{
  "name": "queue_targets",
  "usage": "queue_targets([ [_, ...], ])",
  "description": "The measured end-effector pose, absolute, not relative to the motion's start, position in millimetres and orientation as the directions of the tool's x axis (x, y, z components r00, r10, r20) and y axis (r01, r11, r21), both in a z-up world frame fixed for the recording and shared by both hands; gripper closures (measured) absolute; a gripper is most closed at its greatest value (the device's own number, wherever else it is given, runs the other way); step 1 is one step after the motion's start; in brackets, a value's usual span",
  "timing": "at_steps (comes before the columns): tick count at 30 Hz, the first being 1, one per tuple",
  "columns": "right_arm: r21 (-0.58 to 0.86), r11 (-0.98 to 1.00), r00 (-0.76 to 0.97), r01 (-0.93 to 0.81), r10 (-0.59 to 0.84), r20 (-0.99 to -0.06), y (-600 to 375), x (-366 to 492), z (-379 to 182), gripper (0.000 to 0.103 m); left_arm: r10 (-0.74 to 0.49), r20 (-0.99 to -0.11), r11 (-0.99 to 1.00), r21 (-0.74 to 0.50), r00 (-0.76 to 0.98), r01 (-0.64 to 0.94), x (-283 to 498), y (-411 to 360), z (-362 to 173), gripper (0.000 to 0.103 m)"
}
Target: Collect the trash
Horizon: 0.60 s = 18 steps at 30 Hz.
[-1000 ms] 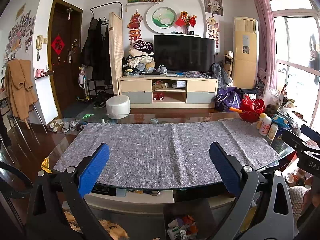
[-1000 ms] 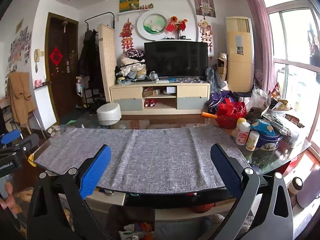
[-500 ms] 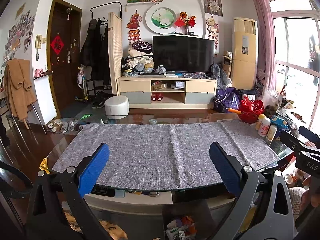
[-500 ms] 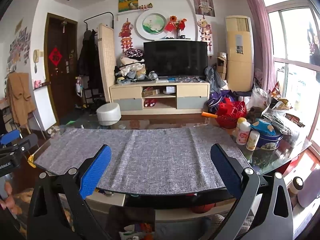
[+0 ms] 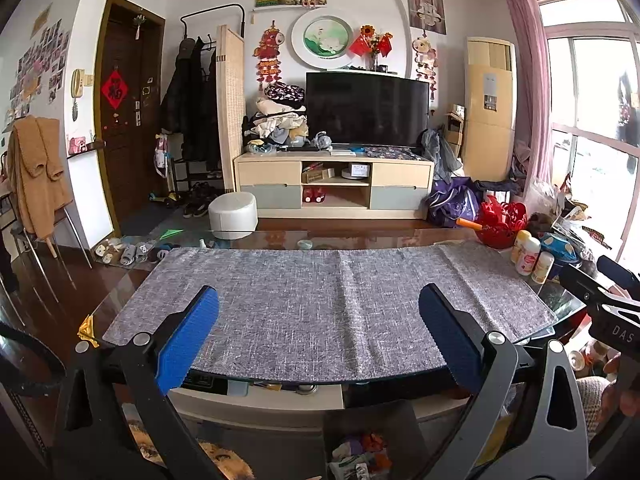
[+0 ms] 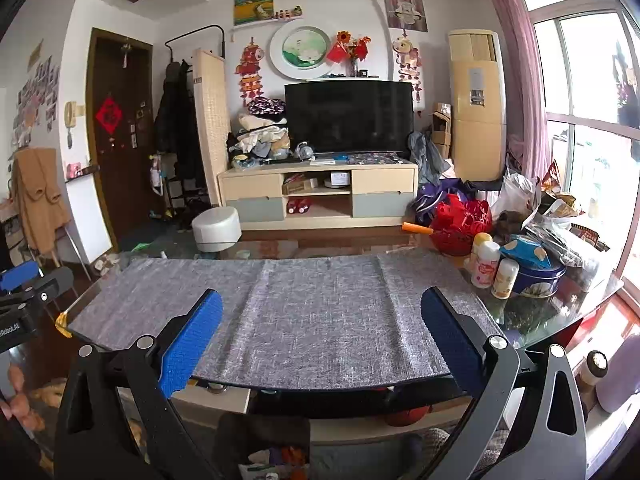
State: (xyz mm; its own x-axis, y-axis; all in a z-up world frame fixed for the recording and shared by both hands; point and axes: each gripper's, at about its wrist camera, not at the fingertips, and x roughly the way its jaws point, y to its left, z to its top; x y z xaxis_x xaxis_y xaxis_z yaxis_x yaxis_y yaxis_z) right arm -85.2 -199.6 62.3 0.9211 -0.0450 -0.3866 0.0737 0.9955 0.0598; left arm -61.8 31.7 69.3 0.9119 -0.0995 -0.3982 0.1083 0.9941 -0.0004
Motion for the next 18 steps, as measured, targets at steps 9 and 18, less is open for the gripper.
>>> queue_targets([
  [9, 0.06, 0.995, 0.921, 0.075, -0.046, -0.388, -199.5, -85.8, 61.6, 0.003, -0.101, -0.399, 0.994, -0.001, 0.912, 0.109, -61.8, 32.7, 69.1, 0.008],
  [18, 0.059, 0.995, 0.92, 0.076, -0.047, -0.388, -199.4, -86.7, 59.7, 0.003, -0.1, -0.398, 0.994, -0.003, 0.912, 0.108, -62.4, 33.6, 68.3, 0.008],
])
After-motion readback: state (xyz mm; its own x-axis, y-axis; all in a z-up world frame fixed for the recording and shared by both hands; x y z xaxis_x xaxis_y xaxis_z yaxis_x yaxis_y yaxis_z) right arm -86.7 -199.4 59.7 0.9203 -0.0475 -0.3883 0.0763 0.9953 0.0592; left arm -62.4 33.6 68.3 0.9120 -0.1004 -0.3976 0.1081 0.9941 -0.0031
